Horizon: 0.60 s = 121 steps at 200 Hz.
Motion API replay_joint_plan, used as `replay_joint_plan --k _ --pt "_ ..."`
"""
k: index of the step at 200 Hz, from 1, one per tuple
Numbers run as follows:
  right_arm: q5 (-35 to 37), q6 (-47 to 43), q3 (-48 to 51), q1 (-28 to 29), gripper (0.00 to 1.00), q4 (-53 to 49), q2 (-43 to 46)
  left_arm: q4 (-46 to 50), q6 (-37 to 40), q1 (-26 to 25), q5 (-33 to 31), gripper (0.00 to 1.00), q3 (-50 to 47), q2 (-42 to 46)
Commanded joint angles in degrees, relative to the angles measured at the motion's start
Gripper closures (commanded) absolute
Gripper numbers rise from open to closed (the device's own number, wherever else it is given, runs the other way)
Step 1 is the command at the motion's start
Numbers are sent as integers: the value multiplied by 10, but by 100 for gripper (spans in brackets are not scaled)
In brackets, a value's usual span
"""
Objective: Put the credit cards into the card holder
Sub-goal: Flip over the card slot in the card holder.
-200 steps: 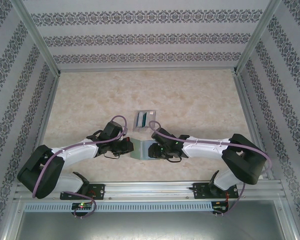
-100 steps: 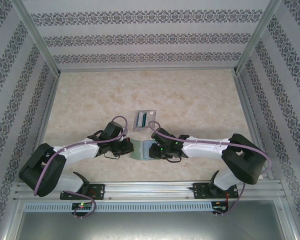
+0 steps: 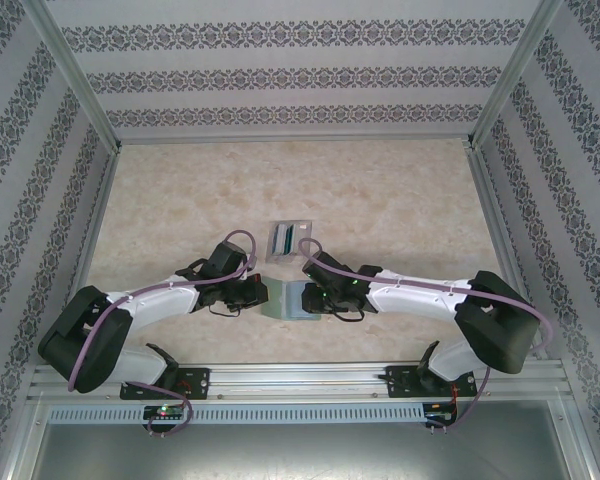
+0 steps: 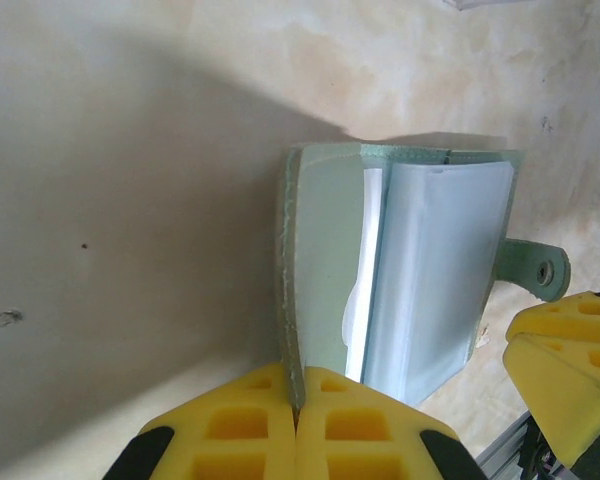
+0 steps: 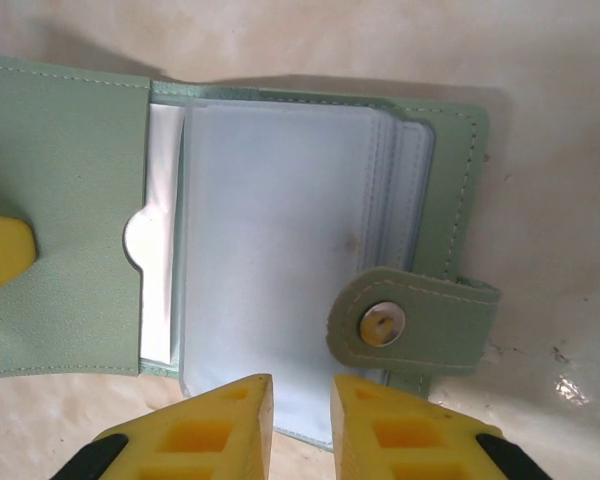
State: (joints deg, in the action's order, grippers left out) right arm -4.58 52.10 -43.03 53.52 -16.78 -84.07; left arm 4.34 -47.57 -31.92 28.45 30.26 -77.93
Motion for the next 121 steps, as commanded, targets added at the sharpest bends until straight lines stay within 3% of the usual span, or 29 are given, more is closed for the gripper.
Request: replay_joint_plan --k 1,55,121 --pt "7 -7 -11 7 75 -9 -10 13 12 -5 -1 100 10 -12" --pt "-13 3 0 8 74 23 -42 6 7 -6 5 100 6 -13" --pt "-14 -3 -3 9 84 22 -39 1 9 -6 8 100 9 -19"
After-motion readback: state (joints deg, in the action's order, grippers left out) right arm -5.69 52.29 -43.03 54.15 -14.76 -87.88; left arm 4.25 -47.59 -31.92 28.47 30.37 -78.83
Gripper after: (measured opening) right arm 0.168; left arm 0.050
